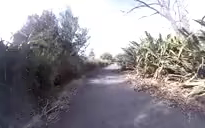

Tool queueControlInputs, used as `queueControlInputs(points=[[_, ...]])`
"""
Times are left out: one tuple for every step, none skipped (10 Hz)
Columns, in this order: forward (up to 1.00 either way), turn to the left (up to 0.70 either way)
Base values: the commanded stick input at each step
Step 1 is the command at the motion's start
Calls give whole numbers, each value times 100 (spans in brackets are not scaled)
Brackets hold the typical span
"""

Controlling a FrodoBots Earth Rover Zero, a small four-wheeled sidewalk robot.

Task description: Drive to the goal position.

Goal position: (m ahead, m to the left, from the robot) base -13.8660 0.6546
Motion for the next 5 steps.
queueControlInputs(points=[[45,-27],[45,-27],[45,-26],[45,-25],[45,0]])
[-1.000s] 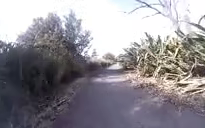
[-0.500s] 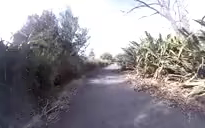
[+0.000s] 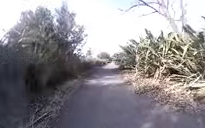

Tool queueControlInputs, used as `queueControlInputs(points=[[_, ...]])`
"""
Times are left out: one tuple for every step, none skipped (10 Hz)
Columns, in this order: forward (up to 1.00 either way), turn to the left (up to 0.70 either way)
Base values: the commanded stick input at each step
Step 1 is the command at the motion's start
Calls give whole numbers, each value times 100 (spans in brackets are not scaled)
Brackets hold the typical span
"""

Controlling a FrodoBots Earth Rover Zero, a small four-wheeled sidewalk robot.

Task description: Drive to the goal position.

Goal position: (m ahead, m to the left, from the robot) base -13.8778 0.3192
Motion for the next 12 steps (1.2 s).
queueControlInputs(points=[[45,0],[45,0],[45,0],[45,0],[45,0],[45,0],[45,0],[45,0],[45,0],[45,0],[45,0],[45,0]])
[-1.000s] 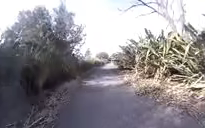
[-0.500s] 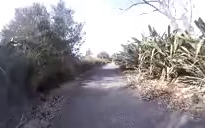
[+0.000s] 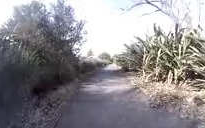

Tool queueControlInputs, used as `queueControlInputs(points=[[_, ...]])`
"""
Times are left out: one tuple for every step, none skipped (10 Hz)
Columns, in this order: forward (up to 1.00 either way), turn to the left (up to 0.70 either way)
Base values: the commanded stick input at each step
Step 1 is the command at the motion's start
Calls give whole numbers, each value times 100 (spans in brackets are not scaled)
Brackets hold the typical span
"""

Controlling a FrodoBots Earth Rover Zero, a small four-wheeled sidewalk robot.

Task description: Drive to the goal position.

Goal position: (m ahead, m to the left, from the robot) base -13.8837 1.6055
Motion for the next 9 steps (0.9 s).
queueControlInputs(points=[[45,-1],[45,-3],[45,-6],[45,-27],[45,-27],[45,-27],[45,-27],[45,-27],[45,-27]])
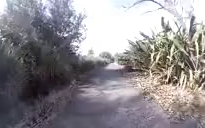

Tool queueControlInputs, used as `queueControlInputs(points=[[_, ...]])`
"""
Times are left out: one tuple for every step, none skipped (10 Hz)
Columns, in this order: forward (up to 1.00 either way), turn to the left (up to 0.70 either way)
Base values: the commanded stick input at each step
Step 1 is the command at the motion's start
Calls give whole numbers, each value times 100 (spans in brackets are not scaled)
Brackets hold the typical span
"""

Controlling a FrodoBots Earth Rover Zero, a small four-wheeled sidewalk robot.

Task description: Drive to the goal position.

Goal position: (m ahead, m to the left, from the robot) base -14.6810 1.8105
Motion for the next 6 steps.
queueControlInputs(points=[[45,-27],[45,-27],[45,-27],[45,-27],[45,-27],[45,-27]])
